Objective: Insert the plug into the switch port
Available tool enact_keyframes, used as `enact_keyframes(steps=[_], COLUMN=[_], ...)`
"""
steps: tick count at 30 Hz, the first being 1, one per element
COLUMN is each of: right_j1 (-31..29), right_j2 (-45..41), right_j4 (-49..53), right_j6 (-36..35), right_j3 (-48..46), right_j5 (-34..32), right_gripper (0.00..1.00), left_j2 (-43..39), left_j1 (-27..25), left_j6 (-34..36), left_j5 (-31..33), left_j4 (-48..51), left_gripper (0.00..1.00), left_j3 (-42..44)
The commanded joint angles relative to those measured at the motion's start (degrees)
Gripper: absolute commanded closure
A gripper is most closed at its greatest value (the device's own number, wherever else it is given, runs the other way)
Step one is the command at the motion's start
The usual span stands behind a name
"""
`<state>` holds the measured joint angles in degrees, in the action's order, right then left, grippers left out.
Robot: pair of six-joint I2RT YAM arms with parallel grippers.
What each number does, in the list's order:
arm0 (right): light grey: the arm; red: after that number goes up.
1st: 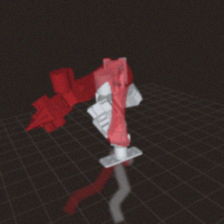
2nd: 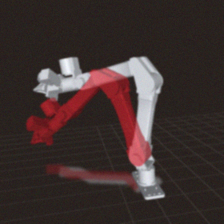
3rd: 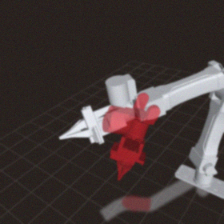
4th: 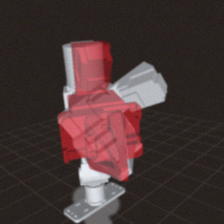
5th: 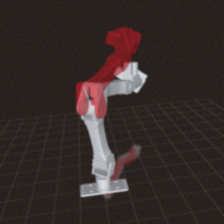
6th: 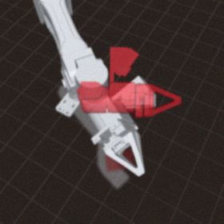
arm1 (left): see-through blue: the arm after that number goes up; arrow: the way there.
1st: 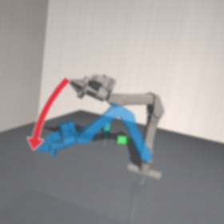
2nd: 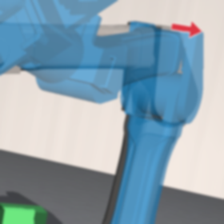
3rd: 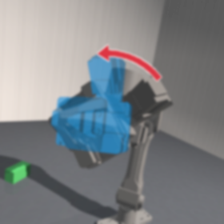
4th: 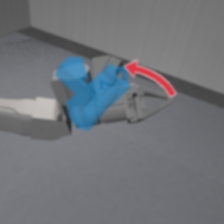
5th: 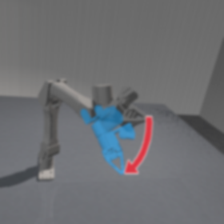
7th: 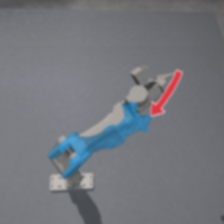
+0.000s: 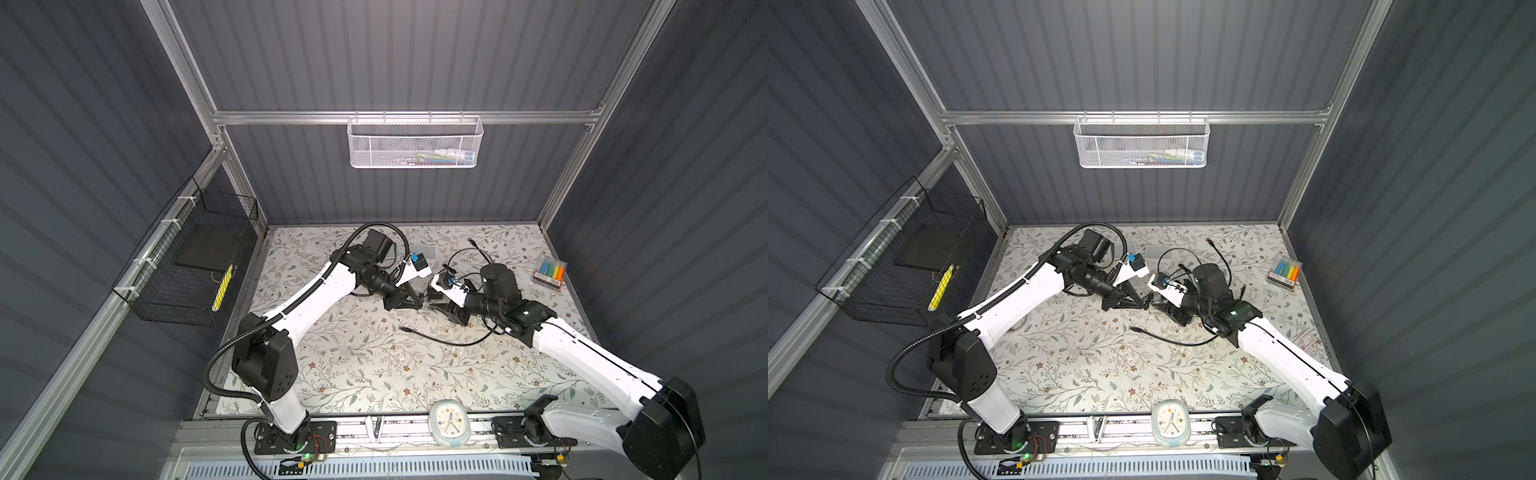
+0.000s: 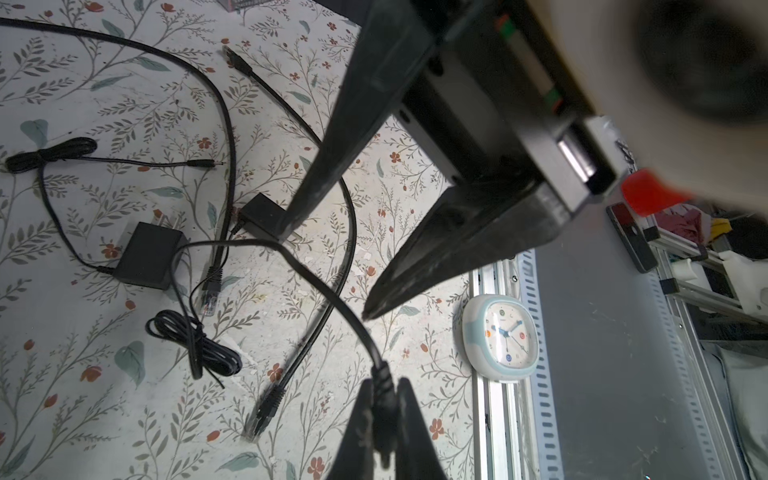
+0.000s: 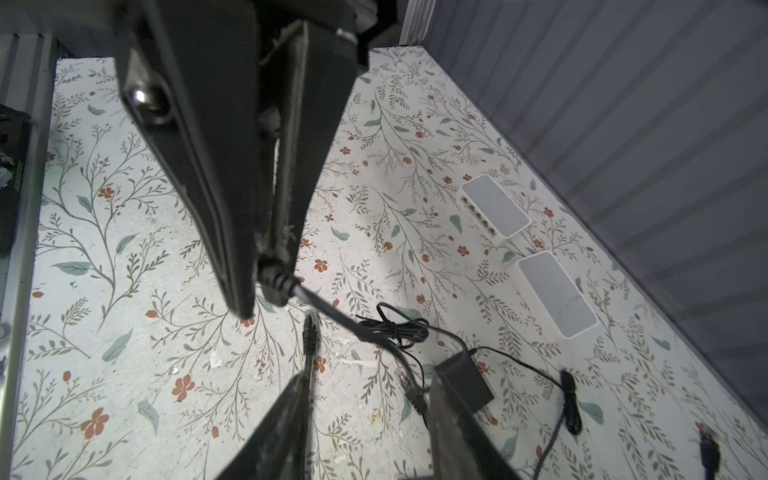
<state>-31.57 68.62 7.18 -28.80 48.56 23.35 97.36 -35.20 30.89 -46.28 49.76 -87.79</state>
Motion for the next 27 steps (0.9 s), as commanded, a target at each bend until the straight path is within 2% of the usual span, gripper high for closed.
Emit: enact_keyframes(steps=[1, 8, 10, 15, 20, 23, 27], right_j1=[-1.23, -2.58, -2.96, -3.57, -3.75, -3.73, -3.78], right_j2=[1.44, 4.15, 4.33, 3.35, 1.08, -0.18, -1.03], right_j4=[-4.20, -6.21, -6.12, -6.30, -6.21, -6.19, -6.70], right_j6=[-2.64, -3.89, -3.77, -3.04, -2.47, -2.16, -1.07], right_j3=[2.28, 4.65, 4.88, 4.27, 3.40, 2.53, 1.53], right_j5=[-1.00, -0.66, -0.39, -1.39, -3.07, -5.64, -7.25], right_gripper=[0.52, 0.55, 0.61, 0.84, 1.00, 1.00, 1.00], left_j2=[0.81, 0.63, 0.63, 0.31, -1.78, -4.17, -8.11], left_j1=[0.05, 0.14, 0.13, 0.70, 2.55, 4.38, 6.39], left_j6=[2.37, 2.95, 2.97, 2.72, -0.27, -3.55, -9.87], left_j5=[-2.58, -2.72, -2.70, -1.94, -0.72, -0.20, -0.16], left_j4=[3.85, 4.40, 4.39, 3.75, -1.36, -6.57, -16.39], left_gripper=[0.99, 0.99, 0.99, 1.00, 0.92, 0.84, 0.79], left_j3=[-1.43, -1.17, -1.17, -0.69, 1.93, 4.60, 11.24])
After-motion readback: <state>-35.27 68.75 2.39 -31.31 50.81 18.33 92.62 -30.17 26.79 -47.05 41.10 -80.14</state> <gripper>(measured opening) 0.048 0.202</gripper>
